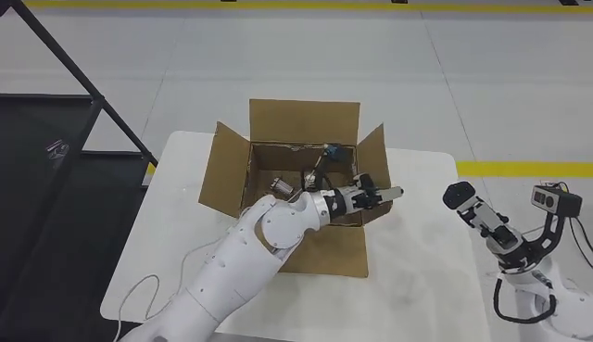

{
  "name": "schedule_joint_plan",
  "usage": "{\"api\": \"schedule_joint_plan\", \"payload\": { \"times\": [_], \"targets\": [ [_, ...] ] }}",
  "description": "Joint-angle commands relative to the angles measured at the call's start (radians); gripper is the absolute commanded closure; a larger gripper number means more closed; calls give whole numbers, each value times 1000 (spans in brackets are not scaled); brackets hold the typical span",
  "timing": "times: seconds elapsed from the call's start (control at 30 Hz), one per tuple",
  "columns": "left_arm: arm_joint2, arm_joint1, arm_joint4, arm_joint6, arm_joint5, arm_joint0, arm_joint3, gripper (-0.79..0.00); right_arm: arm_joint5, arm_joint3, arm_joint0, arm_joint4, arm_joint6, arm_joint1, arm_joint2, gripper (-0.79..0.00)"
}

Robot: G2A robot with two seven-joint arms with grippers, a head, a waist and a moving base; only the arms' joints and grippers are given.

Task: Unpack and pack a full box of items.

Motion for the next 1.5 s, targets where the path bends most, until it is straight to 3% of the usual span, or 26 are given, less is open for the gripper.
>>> {"api": "schedule_joint_plan", "payload": {
  "times": [0.0, 0.43, 0.67, 1.0, 1.47],
  "targets": [
    [25, -18, -5, 1, 0, -16, 39, -785, -5, 2, -7, 7, 1, 4, 6, -785],
    [137, -126, -6, -20, 11, -103, 245, -785, -30, 28, -29, 44, 1, 24, 17, -785],
    [162, -158, 32, -75, 17, -127, 309, -785, -32, 31, -33, 54, 0, 35, 16, -785],
    [121, -153, 47, -149, 23, -122, 300, -785, -26, 34, -15, 63, -3, 48, 3, -785],
    [28, -108, 115, -193, 48, -56, 127, -785, -17, 61, 7, 71, -42, 60, -21, -785]
  ]
}}
